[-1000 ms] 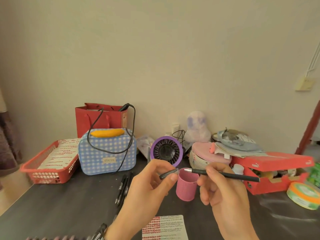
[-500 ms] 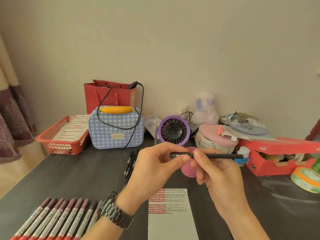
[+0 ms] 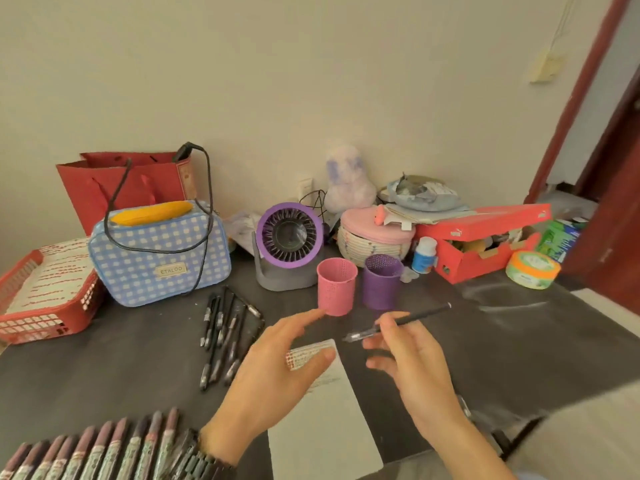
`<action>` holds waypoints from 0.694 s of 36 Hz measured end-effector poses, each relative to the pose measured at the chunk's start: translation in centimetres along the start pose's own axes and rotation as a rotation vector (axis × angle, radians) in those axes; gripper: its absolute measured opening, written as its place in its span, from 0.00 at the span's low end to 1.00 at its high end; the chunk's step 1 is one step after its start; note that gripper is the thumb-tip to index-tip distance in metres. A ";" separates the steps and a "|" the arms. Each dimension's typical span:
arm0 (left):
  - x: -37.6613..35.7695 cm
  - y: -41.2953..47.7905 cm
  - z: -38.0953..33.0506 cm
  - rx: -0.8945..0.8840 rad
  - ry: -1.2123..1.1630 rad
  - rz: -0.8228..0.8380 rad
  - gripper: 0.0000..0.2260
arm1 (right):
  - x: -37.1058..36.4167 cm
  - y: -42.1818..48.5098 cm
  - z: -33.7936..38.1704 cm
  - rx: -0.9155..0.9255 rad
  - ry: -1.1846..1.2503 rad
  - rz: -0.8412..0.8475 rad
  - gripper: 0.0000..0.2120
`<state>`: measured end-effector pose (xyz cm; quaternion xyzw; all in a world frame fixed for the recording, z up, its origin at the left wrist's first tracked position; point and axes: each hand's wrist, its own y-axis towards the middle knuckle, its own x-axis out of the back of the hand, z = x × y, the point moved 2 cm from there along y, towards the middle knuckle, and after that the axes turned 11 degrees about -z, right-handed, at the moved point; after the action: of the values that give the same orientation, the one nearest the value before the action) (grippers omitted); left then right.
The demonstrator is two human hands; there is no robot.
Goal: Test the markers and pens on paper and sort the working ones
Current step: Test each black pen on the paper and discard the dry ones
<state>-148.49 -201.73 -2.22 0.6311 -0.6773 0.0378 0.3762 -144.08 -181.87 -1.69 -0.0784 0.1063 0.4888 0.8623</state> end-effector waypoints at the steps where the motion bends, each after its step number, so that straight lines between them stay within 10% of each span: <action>1: -0.5 -0.4 1.1 0.007 0.071 0.033 0.23 | 1.3 0.6 -0.3 -0.008 -0.056 -0.019 0.13; 12: -4.8 -5.0 8.9 0.100 0.477 0.113 0.33 | 14.0 8.0 -0.9 0.073 -1.272 0.119 0.16; 25: -4.7 -5.5 9.0 0.105 0.515 0.130 0.32 | 15.7 9.4 -3.7 0.056 -1.334 0.020 0.05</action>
<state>-148.19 -203.72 -13.56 0.5745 -0.5955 0.2563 0.4996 -144.70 -165.01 -9.62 0.2643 -0.4365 0.4377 0.7403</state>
